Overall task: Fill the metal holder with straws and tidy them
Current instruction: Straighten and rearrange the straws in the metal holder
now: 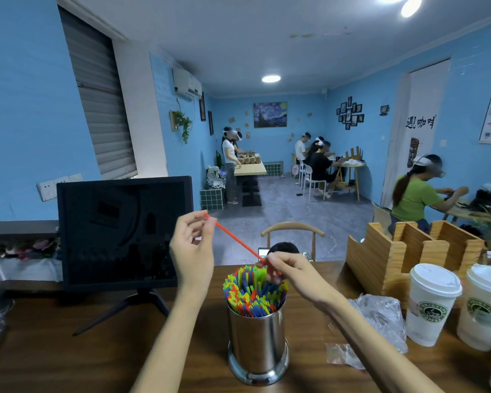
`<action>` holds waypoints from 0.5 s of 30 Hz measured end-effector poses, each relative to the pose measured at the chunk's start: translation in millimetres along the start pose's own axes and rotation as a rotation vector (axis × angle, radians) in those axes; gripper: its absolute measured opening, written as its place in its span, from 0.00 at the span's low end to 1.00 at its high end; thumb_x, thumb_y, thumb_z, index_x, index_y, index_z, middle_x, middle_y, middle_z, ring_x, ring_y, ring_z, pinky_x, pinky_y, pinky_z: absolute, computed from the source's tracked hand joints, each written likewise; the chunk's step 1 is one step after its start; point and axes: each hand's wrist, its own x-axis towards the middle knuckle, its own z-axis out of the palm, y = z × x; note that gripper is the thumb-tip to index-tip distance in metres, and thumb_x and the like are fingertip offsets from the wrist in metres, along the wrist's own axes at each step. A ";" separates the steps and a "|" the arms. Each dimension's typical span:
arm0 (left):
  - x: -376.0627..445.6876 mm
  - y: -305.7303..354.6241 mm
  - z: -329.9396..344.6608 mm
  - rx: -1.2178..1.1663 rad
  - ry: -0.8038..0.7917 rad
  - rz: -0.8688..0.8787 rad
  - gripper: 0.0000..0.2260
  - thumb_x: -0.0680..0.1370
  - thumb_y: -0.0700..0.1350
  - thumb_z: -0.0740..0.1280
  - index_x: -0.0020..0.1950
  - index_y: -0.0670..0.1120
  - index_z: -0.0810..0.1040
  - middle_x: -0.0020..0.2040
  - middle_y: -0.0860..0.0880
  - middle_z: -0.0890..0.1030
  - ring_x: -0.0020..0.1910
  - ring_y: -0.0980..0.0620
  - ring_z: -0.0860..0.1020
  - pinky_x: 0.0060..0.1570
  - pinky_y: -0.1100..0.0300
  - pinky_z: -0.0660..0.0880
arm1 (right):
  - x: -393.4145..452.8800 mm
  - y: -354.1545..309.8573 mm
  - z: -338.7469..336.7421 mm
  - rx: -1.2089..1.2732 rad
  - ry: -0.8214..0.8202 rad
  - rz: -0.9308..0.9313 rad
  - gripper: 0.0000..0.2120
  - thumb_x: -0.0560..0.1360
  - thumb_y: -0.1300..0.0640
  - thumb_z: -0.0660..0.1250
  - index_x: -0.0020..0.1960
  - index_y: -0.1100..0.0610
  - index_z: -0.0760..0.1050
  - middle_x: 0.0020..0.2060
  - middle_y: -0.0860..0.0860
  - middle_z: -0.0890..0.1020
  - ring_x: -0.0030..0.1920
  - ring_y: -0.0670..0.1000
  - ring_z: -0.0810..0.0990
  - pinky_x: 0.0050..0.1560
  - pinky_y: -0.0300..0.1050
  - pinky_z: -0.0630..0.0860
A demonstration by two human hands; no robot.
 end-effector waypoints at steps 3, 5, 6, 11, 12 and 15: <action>0.7 -11.4 -8.2 -0.008 0.005 -0.098 0.05 0.79 0.41 0.72 0.51 0.50 0.79 0.45 0.49 0.84 0.43 0.55 0.81 0.42 0.57 0.75 | 3.9 -5.6 -9.0 0.166 0.078 0.056 0.13 0.83 0.56 0.63 0.51 0.64 0.83 0.36 0.55 0.80 0.34 0.47 0.77 0.36 0.37 0.73; 2.1 -22.5 -14.8 0.066 -0.084 -0.179 0.04 0.79 0.41 0.72 0.50 0.49 0.79 0.44 0.48 0.84 0.41 0.57 0.81 0.41 0.57 0.74 | 6.9 -9.0 -14.0 0.322 0.201 0.092 0.11 0.80 0.60 0.67 0.52 0.68 0.82 0.40 0.59 0.84 0.34 0.49 0.82 0.33 0.36 0.76; 2.5 -28.4 -18.2 0.139 -0.142 -0.209 0.04 0.78 0.41 0.73 0.49 0.48 0.79 0.44 0.49 0.84 0.42 0.57 0.81 0.42 0.58 0.74 | 8.4 -11.1 -16.1 0.387 0.281 0.099 0.10 0.77 0.60 0.70 0.51 0.68 0.82 0.42 0.60 0.85 0.36 0.50 0.84 0.33 0.37 0.78; -11.5 -43.9 -21.1 0.500 -0.409 -0.236 0.04 0.74 0.43 0.77 0.42 0.51 0.84 0.39 0.56 0.84 0.41 0.59 0.82 0.37 0.71 0.74 | 19.3 -17.7 -22.8 0.457 0.494 0.051 0.08 0.76 0.59 0.73 0.48 0.64 0.82 0.36 0.55 0.83 0.40 0.53 0.84 0.39 0.40 0.81; -15.9 -44.7 -19.4 0.537 -0.453 -0.225 0.03 0.74 0.45 0.78 0.43 0.51 0.85 0.38 0.57 0.84 0.40 0.62 0.82 0.35 0.72 0.74 | 22.7 -18.5 -22.9 0.408 0.514 0.027 0.08 0.77 0.58 0.72 0.48 0.64 0.82 0.36 0.54 0.83 0.40 0.53 0.83 0.43 0.41 0.82; -24.9 -47.9 -13.6 0.589 -0.592 -0.226 0.02 0.74 0.48 0.77 0.43 0.53 0.85 0.41 0.59 0.84 0.42 0.61 0.82 0.37 0.70 0.77 | 29.9 -24.7 -21.2 0.272 0.541 -0.061 0.06 0.79 0.58 0.70 0.53 0.60 0.83 0.39 0.56 0.84 0.41 0.52 0.84 0.50 0.48 0.84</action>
